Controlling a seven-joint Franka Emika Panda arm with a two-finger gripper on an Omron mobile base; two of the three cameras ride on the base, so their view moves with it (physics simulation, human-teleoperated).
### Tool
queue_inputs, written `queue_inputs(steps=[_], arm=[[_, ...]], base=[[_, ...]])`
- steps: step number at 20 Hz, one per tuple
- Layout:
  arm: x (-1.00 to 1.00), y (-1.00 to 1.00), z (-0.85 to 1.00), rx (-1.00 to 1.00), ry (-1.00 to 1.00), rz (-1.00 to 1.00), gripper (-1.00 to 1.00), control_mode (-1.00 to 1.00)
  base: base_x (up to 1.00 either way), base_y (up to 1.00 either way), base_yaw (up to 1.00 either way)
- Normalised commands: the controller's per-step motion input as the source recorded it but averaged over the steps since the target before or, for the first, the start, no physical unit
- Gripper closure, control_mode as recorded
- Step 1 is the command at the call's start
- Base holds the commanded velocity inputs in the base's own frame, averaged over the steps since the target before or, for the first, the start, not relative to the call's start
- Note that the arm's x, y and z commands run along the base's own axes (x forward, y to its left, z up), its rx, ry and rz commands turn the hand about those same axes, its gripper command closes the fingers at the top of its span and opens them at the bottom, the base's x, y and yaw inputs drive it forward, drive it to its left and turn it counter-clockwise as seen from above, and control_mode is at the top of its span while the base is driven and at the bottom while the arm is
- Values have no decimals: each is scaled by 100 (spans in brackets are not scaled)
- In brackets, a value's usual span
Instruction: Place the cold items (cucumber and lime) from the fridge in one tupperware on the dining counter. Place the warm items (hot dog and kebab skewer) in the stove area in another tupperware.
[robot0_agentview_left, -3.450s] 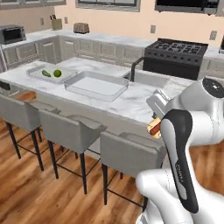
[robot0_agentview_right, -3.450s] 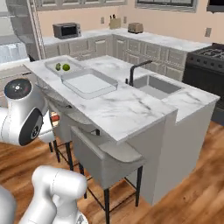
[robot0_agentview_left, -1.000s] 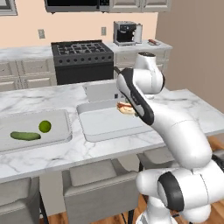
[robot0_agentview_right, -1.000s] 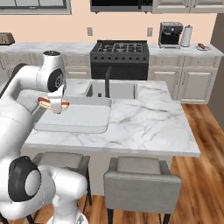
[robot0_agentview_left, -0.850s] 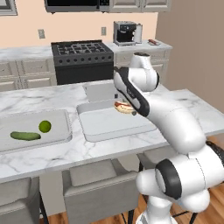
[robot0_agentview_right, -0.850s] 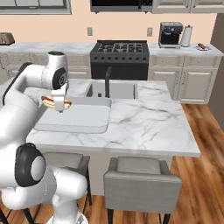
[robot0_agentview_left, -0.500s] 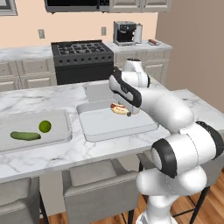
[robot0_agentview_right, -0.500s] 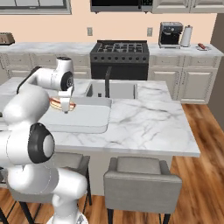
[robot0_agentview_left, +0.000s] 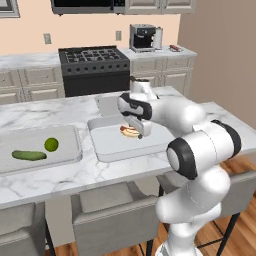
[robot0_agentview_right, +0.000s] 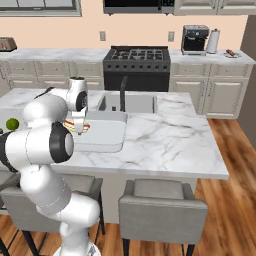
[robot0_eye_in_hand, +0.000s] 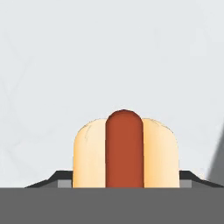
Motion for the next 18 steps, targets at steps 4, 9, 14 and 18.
queue_inputs(steps=[4, 9, 14, 18], arm=[[35, 15, -52, -5, 4, 0, 100, -100], [25, 20, -47, -5, 2, 0, 100, -100], [0, 6, -16, 0, -2, -2, -100, -100], [-31, 0, 8, 0, -1, -9, -100, -100]], base=[[0, 0, 0], [0, 0, 0], [0, 0, 0], [0, 0, 0]])
